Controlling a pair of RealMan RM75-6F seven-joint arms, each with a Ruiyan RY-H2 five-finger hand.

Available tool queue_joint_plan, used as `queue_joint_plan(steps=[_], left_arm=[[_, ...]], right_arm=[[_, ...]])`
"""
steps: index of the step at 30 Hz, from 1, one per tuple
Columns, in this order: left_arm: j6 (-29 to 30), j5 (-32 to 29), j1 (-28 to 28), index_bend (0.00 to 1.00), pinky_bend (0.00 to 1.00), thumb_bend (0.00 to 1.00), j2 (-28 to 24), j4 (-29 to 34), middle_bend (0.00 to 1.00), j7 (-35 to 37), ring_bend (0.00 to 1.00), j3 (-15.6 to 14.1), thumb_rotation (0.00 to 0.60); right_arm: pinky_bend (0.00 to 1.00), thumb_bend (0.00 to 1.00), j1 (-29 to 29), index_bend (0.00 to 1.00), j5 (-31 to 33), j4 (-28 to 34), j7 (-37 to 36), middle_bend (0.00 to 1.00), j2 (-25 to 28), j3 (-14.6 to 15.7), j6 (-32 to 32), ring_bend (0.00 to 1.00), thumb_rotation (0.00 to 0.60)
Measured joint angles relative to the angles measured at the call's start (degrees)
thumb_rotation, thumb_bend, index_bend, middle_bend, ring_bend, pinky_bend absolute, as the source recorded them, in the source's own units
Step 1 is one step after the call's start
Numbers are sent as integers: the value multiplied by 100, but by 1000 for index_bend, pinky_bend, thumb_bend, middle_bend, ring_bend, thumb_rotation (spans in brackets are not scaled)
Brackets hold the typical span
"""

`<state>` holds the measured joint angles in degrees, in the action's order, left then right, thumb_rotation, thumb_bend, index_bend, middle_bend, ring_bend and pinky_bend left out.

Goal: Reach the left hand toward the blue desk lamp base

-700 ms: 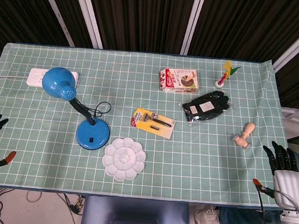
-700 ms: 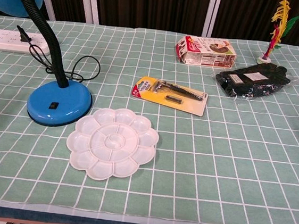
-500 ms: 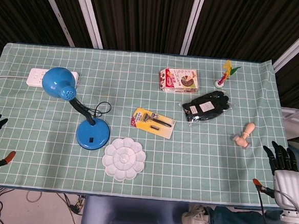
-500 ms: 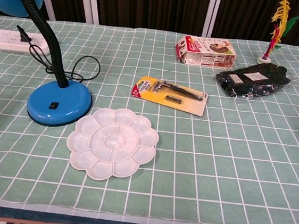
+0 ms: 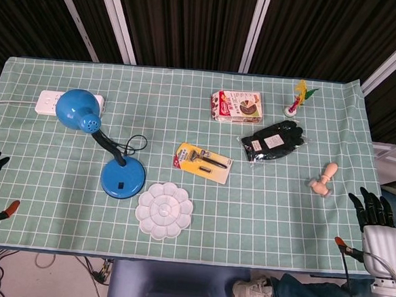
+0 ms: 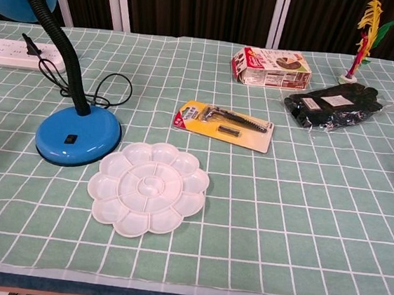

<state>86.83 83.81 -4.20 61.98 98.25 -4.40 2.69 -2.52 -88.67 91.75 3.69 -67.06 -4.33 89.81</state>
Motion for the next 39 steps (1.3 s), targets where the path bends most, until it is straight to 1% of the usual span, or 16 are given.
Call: queue_joint_plan(steps=[3,4,6,8,9,11,12,14,17,20,23,24,29,33,39], left_arm=[[-36,-13,-4,87,2,260,0,6,29,-15,0,-6,600],[-52,-16,-9,87,35,279,0,8,51,-18,7,-7,600],[-93,-15,-26,88,170,320,0,12,136,-9,72,-11,600],[-95,17,-39,105,397,379,8,11,276,28,224,-6,600],[-69,48,-44,115,460,398,29,6,320,56,276,7,600],[10,133,-52,138,599,450,88,-17,439,109,414,31,600],[81,203,-58,141,630,470,151,-46,472,137,456,51,600],[154,311,-77,143,705,541,269,-96,560,146,567,73,600],[115,459,-164,145,788,641,423,-135,645,63,663,74,600],[-157,514,-324,153,814,728,494,-106,696,-177,705,54,600],[-472,519,-489,157,818,818,583,-59,721,-400,724,41,600],[-643,491,-569,158,819,830,628,-30,727,-495,728,40,600],[-1397,176,-931,160,821,841,870,75,738,-1018,737,61,600],[-1910,-234,-1215,162,821,841,1199,72,740,-1544,737,86,600],[-2246,-677,-1461,162,822,840,1727,-190,742,-2049,737,107,600]], right_arm=[[0,169,1,117,11,6,0,27,2,-1,-6,19,600],[0,169,3,117,14,10,0,27,3,-2,-4,19,600],[0,169,7,117,19,20,0,27,4,-8,9,19,600],[0,169,13,117,22,28,0,27,8,-9,16,19,600],[0,170,18,117,25,33,0,27,9,-7,19,19,600],[0,169,19,117,27,30,7,27,10,-2,12,19,600],[0,169,17,117,30,27,12,27,8,2,1,19,600],[0,169,15,117,40,27,22,27,1,5,-15,19,600],[0,169,12,117,42,24,41,27,-9,8,-24,19,600],[0,169,12,117,69,25,46,27,-15,5,-37,19,600],[0,170,14,117,84,29,49,27,-15,-1,-41,19,600],[0,170,15,117,88,31,48,27,-14,-1,-41,19,600],[0,169,16,117,121,28,41,27,-9,-9,-57,19,600],[0,169,16,117,140,24,35,27,-4,-17,-61,19,600],[0,170,14,117,135,26,31,27,4,-15,-69,19,600]])
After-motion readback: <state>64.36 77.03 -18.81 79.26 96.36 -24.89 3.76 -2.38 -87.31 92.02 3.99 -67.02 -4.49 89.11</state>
